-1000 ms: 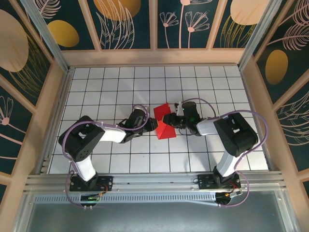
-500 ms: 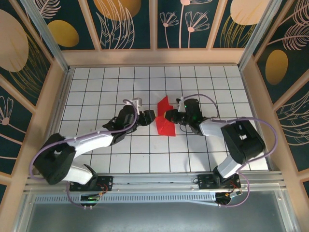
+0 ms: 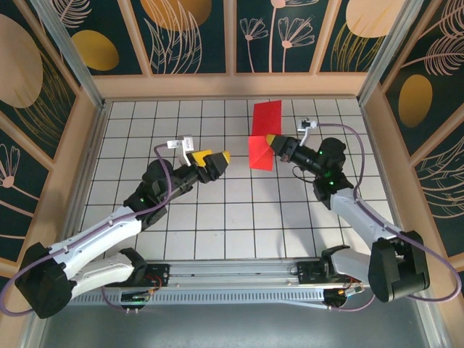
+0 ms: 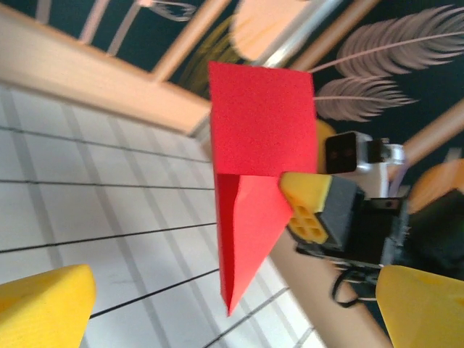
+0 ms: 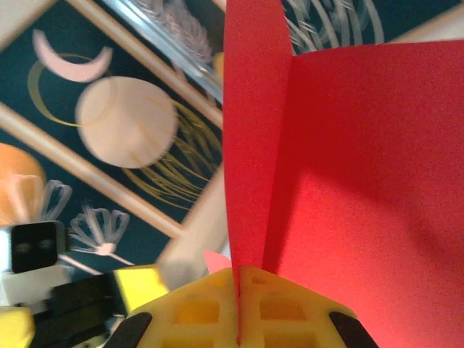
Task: Fold a paper plane with a square sheet of paper (fold left side to right side)
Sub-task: Turn over the paper at the center of the table.
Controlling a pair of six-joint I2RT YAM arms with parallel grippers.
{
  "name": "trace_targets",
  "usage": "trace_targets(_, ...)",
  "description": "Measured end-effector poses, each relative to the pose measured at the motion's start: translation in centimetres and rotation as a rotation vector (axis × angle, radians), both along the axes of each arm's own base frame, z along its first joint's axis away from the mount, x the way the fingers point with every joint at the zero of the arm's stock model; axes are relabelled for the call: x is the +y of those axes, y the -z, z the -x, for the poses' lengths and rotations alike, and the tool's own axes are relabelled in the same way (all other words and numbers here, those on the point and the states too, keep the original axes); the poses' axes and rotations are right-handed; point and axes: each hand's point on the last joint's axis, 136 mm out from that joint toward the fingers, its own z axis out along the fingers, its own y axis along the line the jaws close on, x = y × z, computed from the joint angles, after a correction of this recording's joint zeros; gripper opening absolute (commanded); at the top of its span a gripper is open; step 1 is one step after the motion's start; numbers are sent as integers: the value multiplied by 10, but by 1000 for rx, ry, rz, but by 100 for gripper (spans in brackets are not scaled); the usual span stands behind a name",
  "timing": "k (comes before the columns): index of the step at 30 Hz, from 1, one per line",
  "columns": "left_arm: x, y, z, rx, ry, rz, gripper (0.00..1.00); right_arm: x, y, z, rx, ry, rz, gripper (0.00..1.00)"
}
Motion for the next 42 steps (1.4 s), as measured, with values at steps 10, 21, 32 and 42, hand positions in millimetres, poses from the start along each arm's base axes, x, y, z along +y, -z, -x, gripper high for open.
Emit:
trace_targets(10,-52,-28,14,-26,302,146,99,23,-53,42,-73,-191,-175,0)
trace_targets(21,-64,-35,15,-7,369,215,73,39,-52,51,-61,-248,-179,0)
trace_targets(32,-62,-32,8,3,329,207,22,40,-49,50,-50,-245,-171,5)
trace_targets(42,-61,-17,2,48,294,152,0,36,-36,40,-26,-187,-104,37)
